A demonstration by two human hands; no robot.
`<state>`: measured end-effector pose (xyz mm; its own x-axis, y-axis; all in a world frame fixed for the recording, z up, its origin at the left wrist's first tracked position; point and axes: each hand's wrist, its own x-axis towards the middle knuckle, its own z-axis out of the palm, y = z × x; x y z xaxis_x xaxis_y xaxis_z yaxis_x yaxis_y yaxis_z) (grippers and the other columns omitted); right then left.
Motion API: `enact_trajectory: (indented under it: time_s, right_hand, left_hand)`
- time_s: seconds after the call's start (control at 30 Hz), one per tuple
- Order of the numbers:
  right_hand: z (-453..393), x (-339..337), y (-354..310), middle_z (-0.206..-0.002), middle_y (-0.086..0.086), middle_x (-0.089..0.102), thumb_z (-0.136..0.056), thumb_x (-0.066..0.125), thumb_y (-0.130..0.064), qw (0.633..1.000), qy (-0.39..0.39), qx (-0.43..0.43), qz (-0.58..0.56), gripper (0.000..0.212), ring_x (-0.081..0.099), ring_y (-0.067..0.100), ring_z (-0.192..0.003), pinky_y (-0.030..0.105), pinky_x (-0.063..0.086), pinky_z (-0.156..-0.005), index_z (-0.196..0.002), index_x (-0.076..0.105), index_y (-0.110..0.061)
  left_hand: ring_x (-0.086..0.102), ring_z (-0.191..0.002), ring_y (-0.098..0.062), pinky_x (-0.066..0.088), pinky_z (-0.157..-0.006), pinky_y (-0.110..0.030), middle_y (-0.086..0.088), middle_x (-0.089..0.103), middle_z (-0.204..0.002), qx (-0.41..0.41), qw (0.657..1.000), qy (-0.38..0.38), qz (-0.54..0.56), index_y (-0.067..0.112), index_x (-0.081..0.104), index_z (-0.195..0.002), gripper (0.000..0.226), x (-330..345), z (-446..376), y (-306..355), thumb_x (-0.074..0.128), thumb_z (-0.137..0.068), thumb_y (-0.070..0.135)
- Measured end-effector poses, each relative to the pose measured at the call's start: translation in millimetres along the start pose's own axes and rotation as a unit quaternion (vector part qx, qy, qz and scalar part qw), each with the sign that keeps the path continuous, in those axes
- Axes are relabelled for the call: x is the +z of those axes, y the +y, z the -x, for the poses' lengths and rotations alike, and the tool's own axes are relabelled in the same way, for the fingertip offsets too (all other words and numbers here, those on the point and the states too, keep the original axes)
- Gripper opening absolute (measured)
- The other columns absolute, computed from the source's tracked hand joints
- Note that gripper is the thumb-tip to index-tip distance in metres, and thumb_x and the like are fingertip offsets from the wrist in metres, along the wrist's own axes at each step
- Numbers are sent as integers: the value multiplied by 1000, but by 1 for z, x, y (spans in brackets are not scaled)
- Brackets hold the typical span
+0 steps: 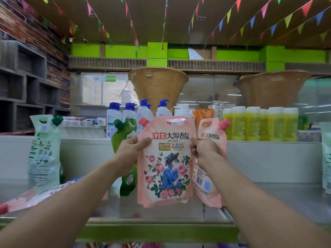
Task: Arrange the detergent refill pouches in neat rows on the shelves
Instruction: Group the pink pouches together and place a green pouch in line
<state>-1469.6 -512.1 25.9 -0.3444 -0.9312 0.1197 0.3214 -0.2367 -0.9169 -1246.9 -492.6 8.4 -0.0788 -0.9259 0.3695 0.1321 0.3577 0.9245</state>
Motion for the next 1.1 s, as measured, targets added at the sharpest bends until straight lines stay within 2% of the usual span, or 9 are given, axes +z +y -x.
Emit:
enact_trajectory:
  time_s: [0.27, 0.47, 0.57, 0.63, 0.67, 0.73, 0.87, 0.97, 1.1]
  right_hand:
    - [-10, 22, -9, -59, 4, 52, -94, 47, 0, 998, -46, -26, -21, 13, 42, 10, -44, 17, 36, -35, -85, 53, -6]
    - [-16, 22, 10, -82, 13, 59, -91, 43, 9, 997, -63, -28, 38, 16, 59, 22, -70, 29, 53, -65, -89, 54, -3]
    - [-8, 12, 18, -98, 11, 62, -89, 54, -2, 982, -85, -60, 160, 9, 62, 30, -98, 44, 53, -90, -96, 54, -8]
    - [8, 6, 20, -90, -5, 57, -84, 63, -16, 958, -73, -132, 245, 18, 59, 20, -92, 36, 53, -81, -100, 53, -15]
    - [17, 3, 22, -89, -9, 53, -82, 65, -21, 942, -50, -185, 274, 24, 55, 11, -86, 25, 48, -71, -100, 50, -21]
    - [40, -3, 29, -90, -8, 53, -79, 67, -24, 914, -3, -297, 277, 23, 52, 5, -78, 11, 38, -59, -92, 48, -22]
    - [73, -8, 42, -79, -7, 61, -73, 64, -51, 873, -60, -359, 324, 28, 59, 9, -71, 24, 49, -62, -86, 52, -29]
    - [74, -15, 41, -83, -12, 60, -61, 61, -62, 850, -53, -319, 415, 40, 59, 8, -77, 30, 47, -65, -84, 54, -30]
    - [68, -34, 38, -73, -12, 60, -77, 61, -52, 804, 5, -344, 486, 26, 56, 13, -70, 30, 39, -59, -77, 57, -26]
  left_hand:
    - [75, -77, -26, 60, -61, -34, -8, 77, -87, 84, 994, 20, -71, 11, 72, -91, 17, 6, 14, 24, 64, -90, 26]
    - [74, -70, -25, 61, -69, -44, -8, 76, -76, 95, 971, 50, -214, 8, 71, -78, 29, 28, 35, 19, 57, -95, 27]
    - [60, -50, -20, 48, -44, -31, -4, 63, -57, 146, 871, 66, -465, 11, 59, -60, 47, 39, 37, 29, 49, -97, 39]
    - [50, -43, -11, 37, -40, -22, 4, 52, -51, 193, 753, 85, -624, 15, 49, -52, 53, 44, 36, 41, 43, -95, 46]
    - [53, -44, -11, 42, -41, -22, 4, 53, -51, 200, 731, 85, -647, 15, 50, -52, 53, 46, 34, 45, 42, -93, 46]
    - [63, -46, -15, 55, -47, -27, 1, 64, -54, 171, 758, 60, -626, 13, 58, -57, 47, 53, 27, 49, 43, -90, 43]
    - [67, -50, -22, 51, -49, -29, -9, 69, -57, 114, 893, 36, -433, 4, 62, -69, 38, 77, 11, 44, 47, -93, 28]
    - [68, -59, -25, 57, -61, -36, -9, 69, -59, 167, 905, 13, -391, 3, 65, -66, 40, 89, 1, 36, 49, -92, 28]
    - [68, -53, -14, 46, -44, -16, -4, 72, -60, 201, 943, -114, -239, 5, 70, -74, 46, 88, -9, 37, 49, -96, 39]
